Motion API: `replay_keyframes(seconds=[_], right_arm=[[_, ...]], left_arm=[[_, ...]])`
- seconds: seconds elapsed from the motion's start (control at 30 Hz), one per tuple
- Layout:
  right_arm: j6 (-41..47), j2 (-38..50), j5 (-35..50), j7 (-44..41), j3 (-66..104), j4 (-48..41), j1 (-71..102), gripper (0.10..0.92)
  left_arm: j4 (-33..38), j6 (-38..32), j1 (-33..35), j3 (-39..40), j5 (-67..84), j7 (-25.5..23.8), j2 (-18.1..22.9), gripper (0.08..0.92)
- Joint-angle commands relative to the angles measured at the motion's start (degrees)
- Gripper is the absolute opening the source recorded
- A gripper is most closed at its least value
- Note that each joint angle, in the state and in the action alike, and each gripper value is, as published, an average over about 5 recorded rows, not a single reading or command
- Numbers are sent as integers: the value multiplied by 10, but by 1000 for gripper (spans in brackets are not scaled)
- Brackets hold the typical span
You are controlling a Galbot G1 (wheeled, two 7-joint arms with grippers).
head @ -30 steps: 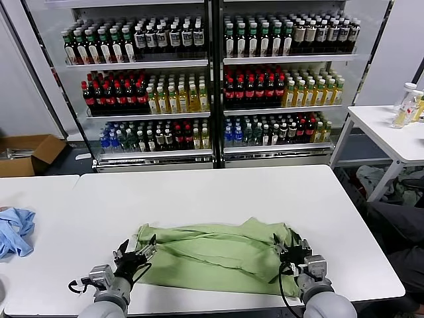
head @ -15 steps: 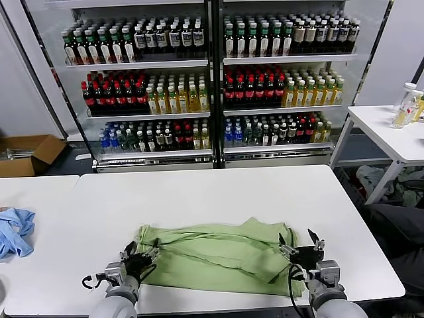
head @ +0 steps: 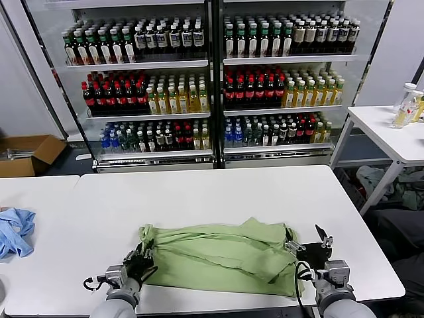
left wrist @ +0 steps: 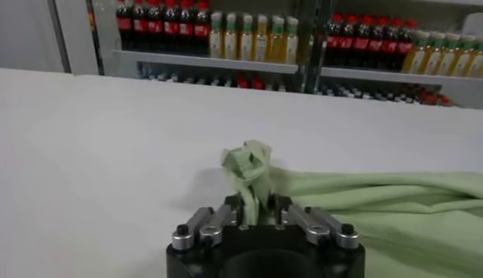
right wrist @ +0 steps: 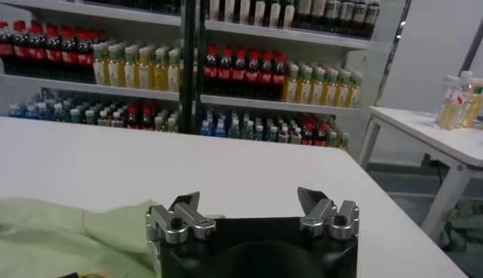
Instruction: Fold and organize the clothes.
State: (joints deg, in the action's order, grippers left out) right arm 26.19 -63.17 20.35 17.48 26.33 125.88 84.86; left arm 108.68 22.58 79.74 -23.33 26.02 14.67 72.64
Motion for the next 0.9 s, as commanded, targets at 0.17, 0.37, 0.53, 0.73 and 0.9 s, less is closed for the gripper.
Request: replay_keyframes(seconds=[0.17,0.37,0.53,0.73,0.9], right_arm=[[-10,10,7,3,14,3,-1,823],[-12,18,19,6,17,-2,-13,823],[-13,24,30,7,16,-8,-25,823],[-15,27,40,8,8,-17,-42,823],[-17,28,43,8,-2,-23,-55,823]], left_arm=[[-1,-7,-2,-53,167,-27,-19,147],[8,1,14,-123,259,-27,-37,96],[16,12,36,-229,351,-24,-70,96],[-2,28,47,-363,440,-23,-142,96],[-13,41,39,-435,520,-11,-193,96]])
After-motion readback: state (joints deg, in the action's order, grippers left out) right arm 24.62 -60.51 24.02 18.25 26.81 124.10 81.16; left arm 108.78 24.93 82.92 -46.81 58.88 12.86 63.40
